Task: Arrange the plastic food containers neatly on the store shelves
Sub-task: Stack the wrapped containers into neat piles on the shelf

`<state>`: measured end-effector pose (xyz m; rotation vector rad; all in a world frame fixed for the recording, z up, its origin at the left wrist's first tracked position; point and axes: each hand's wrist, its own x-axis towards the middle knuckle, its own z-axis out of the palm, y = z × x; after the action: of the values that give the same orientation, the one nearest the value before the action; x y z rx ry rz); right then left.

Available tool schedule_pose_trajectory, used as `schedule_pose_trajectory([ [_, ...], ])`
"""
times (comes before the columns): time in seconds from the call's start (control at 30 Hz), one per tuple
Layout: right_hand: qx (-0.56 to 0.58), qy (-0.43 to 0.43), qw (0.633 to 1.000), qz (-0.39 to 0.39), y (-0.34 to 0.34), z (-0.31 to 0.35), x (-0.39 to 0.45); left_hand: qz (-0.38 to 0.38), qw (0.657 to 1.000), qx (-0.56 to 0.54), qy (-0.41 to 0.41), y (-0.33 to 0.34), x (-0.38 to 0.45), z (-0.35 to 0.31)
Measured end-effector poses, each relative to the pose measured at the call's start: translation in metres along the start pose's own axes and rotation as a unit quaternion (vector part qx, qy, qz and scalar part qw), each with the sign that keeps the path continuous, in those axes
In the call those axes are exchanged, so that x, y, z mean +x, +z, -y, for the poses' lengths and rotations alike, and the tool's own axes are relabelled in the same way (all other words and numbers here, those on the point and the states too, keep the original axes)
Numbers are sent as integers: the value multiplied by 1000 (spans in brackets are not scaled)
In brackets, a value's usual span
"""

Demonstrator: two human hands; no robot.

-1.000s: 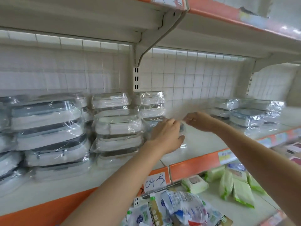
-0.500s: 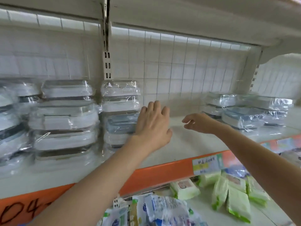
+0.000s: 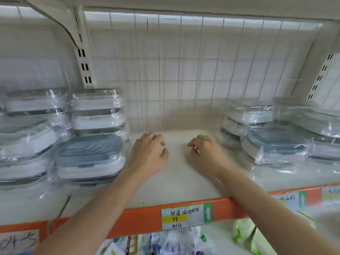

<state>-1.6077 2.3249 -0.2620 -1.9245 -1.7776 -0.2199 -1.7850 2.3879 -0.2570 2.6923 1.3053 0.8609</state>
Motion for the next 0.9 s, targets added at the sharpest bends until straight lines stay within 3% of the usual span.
schedule_pose_trajectory([
  [0.17,-43,-41,998,-21,-14,11,-7,11,999,8,40,4,-9,-4],
  [0.33,-142,-50,988,-46,-80,5,-6,-8,997,-10,81,3,-13,-11],
  [0.5,-202,112,971,60,-122,-34,-30,-21,992,-30,119,4,-9,-25],
  [0.57,-244,117,956,113,-117,-43,-44,-14,991,-24,129,6,-9,-29],
  [0.67,-288,79,950,92,-109,-49,-53,3,991,-37,125,6,-10,-30],
  [0.77,-271,41,960,55,-110,-44,-53,6,989,-71,132,2,-9,-34],
  [0.9,-79,29,996,31,-117,-35,-50,26,976,-171,130,-2,-3,-58],
])
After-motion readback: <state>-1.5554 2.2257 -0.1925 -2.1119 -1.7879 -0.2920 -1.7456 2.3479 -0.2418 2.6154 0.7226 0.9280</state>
